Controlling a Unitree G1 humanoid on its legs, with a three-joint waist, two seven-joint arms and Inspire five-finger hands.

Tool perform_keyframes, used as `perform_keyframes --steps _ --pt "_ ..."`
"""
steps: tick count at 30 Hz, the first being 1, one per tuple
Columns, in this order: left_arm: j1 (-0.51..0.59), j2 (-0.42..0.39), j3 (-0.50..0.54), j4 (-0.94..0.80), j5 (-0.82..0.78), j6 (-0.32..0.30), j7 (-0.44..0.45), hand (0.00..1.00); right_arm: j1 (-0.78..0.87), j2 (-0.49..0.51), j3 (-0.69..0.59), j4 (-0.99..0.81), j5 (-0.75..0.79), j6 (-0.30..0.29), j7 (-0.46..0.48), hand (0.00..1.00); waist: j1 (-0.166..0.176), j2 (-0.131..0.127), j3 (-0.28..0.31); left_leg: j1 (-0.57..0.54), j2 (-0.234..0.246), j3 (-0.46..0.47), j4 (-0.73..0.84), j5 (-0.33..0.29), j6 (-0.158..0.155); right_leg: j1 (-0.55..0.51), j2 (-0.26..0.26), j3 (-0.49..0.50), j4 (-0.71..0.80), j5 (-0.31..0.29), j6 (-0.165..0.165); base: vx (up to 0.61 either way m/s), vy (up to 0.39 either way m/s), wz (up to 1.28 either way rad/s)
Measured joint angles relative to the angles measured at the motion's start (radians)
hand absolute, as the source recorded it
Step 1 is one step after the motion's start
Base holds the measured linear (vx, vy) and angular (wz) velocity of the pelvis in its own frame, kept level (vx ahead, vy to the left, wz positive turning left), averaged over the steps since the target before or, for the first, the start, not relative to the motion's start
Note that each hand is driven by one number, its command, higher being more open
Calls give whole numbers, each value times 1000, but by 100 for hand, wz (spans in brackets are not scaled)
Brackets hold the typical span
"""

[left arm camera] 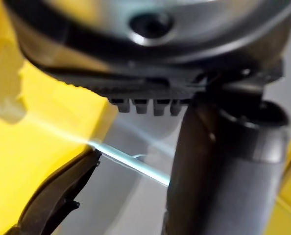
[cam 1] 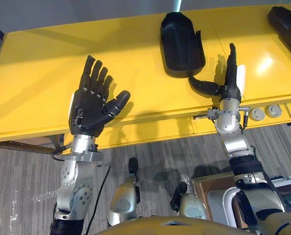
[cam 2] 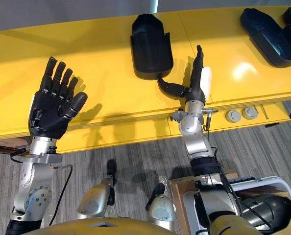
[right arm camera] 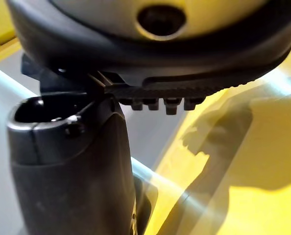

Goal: Walk over and take three plastic housings, then place them on the shelf

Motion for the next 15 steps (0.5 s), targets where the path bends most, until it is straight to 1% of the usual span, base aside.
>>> perform_keyframes --steps 2,9,12,14,15 --pt "-4 0 1 0 0 0 -1 100 -9 -16 0 0 1 0 -10 100 1 1 15 -1 -1 -4 0 2 -1 -1 -3 -4 7 -1 0 -43 -38 5" --pt "-4 0 9 0 0 0 -11 100 6 -23 -3 -17 13 -12 4 100 2 1 16 -2 -1 -5 0 1 -2 -2 -5 -6 11 -3 -2 -11 -42 1" --pt "2 -5 15 0 0 -2 -43 100 119 -14 -17 -142 28 -64 14 100 4 1 16 -2 0 3 0 -3 -1 1 -5 -7 0 -2 -1 31 -58 0" --pt "11 -10 19 -6 0 -3 -57 100 253 27 -56 -258 14 -133 7 100 0 -1 15 6 -2 8 3 0 6 13 -6 -6 -15 7 11 65 -56 -3" --pt "13 -13 20 -7 0 -4 -64 100 289 38 -67 -282 10 -148 6 100 -2 -2 14 12 -4 10 3 -2 6 21 -6 -6 -22 8 13 79 -52 -6"
